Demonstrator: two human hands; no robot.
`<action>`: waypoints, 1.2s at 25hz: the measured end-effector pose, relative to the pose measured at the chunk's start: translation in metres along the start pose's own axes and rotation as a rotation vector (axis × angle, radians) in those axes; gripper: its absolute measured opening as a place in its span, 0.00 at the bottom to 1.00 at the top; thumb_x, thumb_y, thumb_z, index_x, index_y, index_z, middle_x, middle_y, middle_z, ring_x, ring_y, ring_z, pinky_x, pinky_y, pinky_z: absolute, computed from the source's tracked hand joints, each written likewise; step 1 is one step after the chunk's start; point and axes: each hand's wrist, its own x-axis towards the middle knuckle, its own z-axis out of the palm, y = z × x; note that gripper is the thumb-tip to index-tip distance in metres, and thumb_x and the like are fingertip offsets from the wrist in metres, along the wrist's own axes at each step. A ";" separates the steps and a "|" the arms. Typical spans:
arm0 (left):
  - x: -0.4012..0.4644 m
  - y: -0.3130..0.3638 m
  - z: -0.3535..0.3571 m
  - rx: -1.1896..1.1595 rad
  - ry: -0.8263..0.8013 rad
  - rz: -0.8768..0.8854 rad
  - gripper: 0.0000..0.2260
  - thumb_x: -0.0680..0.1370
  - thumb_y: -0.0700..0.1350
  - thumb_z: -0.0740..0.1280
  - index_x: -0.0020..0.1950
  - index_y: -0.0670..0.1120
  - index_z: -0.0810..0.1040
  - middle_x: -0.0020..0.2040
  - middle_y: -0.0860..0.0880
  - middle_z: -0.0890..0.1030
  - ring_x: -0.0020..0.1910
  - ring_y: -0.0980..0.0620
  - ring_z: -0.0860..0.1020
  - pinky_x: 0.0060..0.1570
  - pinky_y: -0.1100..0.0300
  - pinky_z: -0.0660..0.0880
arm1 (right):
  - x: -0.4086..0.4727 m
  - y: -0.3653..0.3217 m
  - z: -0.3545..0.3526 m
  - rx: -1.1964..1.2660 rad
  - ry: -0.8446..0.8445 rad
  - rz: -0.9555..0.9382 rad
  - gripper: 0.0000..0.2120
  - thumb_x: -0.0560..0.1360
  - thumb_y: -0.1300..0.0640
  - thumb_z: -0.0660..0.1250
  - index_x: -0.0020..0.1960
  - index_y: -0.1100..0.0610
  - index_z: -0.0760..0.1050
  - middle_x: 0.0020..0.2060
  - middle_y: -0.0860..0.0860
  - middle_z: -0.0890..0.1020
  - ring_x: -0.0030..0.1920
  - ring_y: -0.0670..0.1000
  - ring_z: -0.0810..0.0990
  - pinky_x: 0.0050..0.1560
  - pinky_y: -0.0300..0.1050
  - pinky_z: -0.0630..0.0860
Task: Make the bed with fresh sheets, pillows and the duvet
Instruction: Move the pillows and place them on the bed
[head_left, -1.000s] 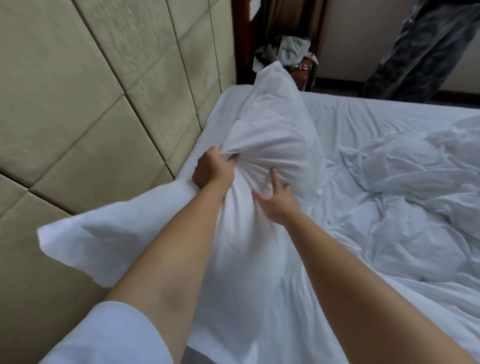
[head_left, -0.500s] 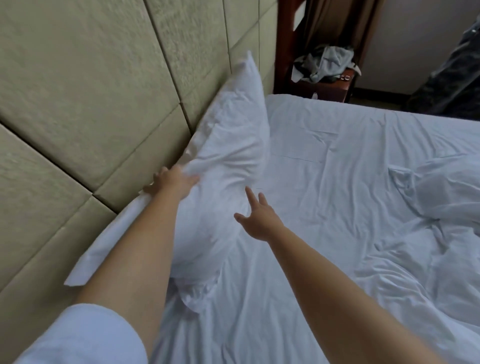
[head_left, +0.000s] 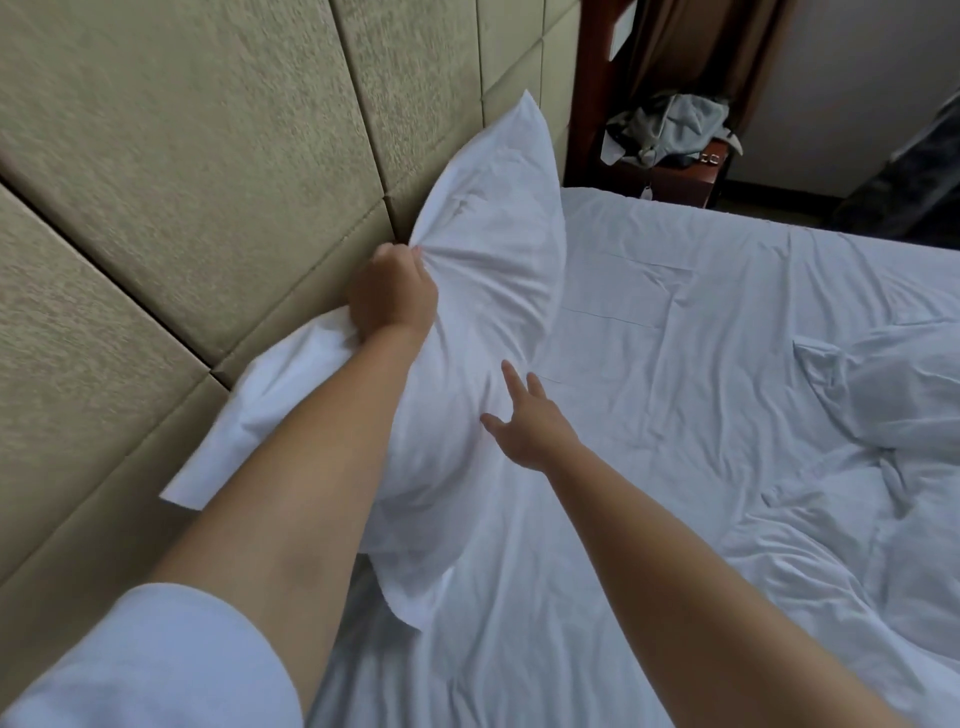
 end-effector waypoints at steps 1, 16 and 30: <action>0.001 -0.004 -0.002 -0.016 0.050 -0.064 0.17 0.83 0.45 0.53 0.53 0.34 0.77 0.56 0.36 0.78 0.53 0.36 0.75 0.48 0.50 0.68 | 0.001 0.000 0.000 0.000 0.005 -0.004 0.34 0.79 0.45 0.58 0.77 0.43 0.40 0.78 0.52 0.46 0.71 0.58 0.63 0.65 0.55 0.67; -0.076 -0.092 0.032 0.430 -0.324 0.094 0.23 0.83 0.49 0.50 0.78 0.52 0.51 0.78 0.47 0.50 0.76 0.45 0.51 0.72 0.42 0.50 | -0.012 -0.011 0.041 -0.061 -0.141 0.021 0.34 0.81 0.48 0.57 0.77 0.45 0.39 0.78 0.53 0.46 0.73 0.58 0.62 0.66 0.53 0.66; -0.167 -0.078 -0.003 0.417 -0.479 0.151 0.21 0.83 0.45 0.52 0.76 0.50 0.58 0.78 0.48 0.54 0.77 0.48 0.49 0.74 0.44 0.44 | -0.108 0.003 0.037 -0.083 -0.028 0.023 0.33 0.81 0.50 0.57 0.78 0.47 0.40 0.77 0.53 0.48 0.72 0.58 0.64 0.65 0.53 0.67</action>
